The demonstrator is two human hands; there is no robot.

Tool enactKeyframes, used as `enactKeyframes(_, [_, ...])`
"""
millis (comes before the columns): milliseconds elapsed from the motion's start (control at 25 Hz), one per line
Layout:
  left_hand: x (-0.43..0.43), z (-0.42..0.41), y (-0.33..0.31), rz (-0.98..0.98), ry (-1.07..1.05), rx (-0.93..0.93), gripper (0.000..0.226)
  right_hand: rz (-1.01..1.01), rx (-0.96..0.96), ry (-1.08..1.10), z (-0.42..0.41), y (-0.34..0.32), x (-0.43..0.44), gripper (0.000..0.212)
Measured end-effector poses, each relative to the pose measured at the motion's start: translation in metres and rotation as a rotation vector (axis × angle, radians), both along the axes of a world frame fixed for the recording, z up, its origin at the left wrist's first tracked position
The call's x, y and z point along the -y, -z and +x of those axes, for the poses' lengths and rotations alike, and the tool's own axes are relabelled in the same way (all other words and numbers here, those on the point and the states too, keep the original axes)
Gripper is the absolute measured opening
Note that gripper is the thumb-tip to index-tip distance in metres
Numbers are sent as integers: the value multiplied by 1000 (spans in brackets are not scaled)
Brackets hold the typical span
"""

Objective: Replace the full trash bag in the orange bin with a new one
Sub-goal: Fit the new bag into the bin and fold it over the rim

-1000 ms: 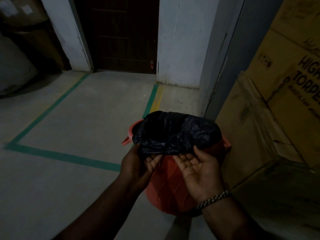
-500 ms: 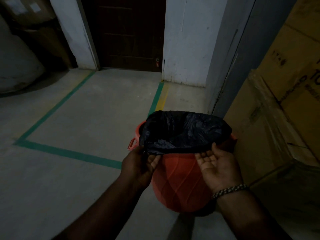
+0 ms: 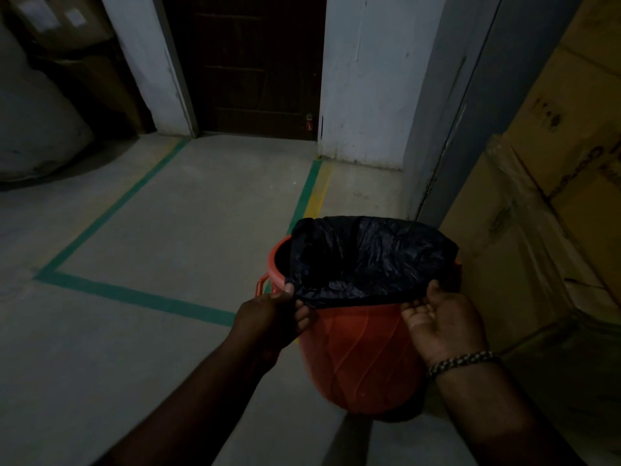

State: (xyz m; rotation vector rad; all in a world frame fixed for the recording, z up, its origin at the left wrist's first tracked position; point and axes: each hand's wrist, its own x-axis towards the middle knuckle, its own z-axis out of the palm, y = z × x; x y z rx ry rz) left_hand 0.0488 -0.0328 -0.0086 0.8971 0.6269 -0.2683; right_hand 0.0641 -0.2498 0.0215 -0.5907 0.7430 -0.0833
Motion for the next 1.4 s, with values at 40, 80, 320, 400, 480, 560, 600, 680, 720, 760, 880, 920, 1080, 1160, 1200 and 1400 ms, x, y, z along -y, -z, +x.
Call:
enactKeyframes(40, [-2,-1,-1,19,13,-4,29,2,2,5,1,0,0,22])
enactKeyframes(80, [-2,-3,-6,25,23,-9,30,5,7,11,3,0,1,28])
enactKeyframes(320, [-5,-13,-17,207,-89,-32,14,14,22,15,5,1,-2,31])
enactKeyframes(400, [-3,-13,-17,23,-113,-67,15,18,25,11,4,1,0,31])
enactKeyframes(480, [-2,-12,-14,-59,-99,-94,13,18,14,6,3,3,4,30])
enactKeyframes(560, [-1,-12,-8,-42,-60,-110,9,13,7,12,3,4,8,32])
enactKeyframes(600, [-1,-13,-7,-37,-29,-125,9,10,3,17,3,4,11,33])
enactKeyframes(680, [0,-13,-10,-44,30,-143,10,3,-3,17,4,3,15,33])
enactKeyframes(720, [-1,-13,-13,-62,41,-149,9,2,-5,11,4,3,16,31])
enactKeyframes(760, [-2,-12,-15,-66,60,-144,7,-2,-6,4,3,4,17,26])
enactKeyframes(880, [-4,-9,-14,14,108,-126,14,-22,-19,-15,2,1,17,12])
enactKeyframes(920, [-4,-9,-11,50,91,-130,21,-23,-20,-15,2,-1,17,14])
enactKeyframes(1080, [-4,-15,-11,168,59,-159,9,-12,-24,-4,3,-4,18,14])
enactKeyframes(1160, [-9,-21,-9,208,69,-182,10,-19,-29,-15,2,-4,18,13])
enactKeyframes(1200, [-11,-24,-9,217,43,-189,8,-18,-27,-21,1,-4,19,12])
enactKeyframes(1400, [-7,-17,-7,-54,-16,-195,22,1,-5,-56,-4,-5,16,12])
